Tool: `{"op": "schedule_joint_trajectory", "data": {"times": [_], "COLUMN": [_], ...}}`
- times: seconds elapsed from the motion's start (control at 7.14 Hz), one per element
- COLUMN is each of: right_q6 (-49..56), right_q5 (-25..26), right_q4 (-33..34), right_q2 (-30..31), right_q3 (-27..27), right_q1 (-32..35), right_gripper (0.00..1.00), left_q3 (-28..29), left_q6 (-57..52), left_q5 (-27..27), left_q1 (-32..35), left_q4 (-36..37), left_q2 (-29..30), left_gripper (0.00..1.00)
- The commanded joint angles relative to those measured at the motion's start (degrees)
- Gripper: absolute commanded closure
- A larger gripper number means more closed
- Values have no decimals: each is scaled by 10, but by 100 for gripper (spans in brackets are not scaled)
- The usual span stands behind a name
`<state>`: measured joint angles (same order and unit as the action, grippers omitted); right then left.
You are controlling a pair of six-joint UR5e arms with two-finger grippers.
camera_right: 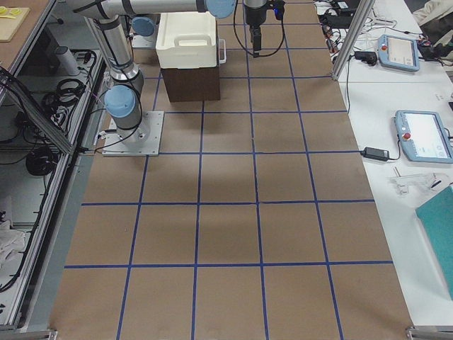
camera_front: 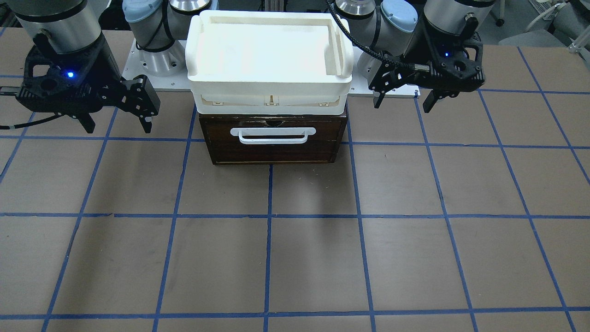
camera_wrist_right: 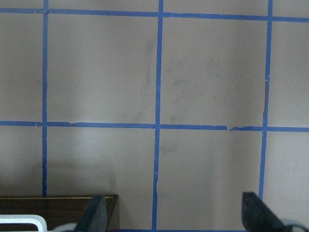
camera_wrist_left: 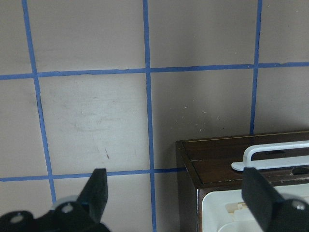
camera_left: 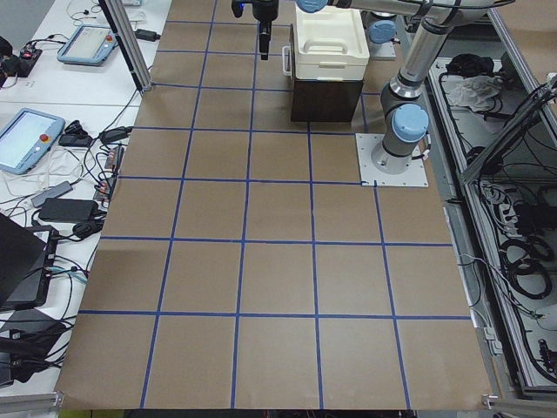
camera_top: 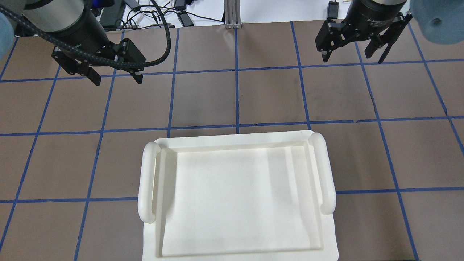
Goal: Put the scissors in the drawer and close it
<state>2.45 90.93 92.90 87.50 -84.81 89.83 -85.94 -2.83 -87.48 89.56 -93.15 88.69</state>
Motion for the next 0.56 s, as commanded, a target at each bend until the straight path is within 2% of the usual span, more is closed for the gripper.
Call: {"op": "schedule_joint_trajectory", "data": {"times": [0.0,0.42], "right_q6": [1,3], "right_q5": [0,-1], "right_q4": [0,0], "right_q2": [0,0], "right_q3": [0,-1], "right_q1": [0,0], "right_gripper": [0,0], "left_q3": [-1,-3], "left_q6": [-6,-3], "left_q5": [-2,-2], "left_q1": [0,0], "left_q4": [30,29], "left_q2": [1,-4], "left_gripper": [0,0]}}
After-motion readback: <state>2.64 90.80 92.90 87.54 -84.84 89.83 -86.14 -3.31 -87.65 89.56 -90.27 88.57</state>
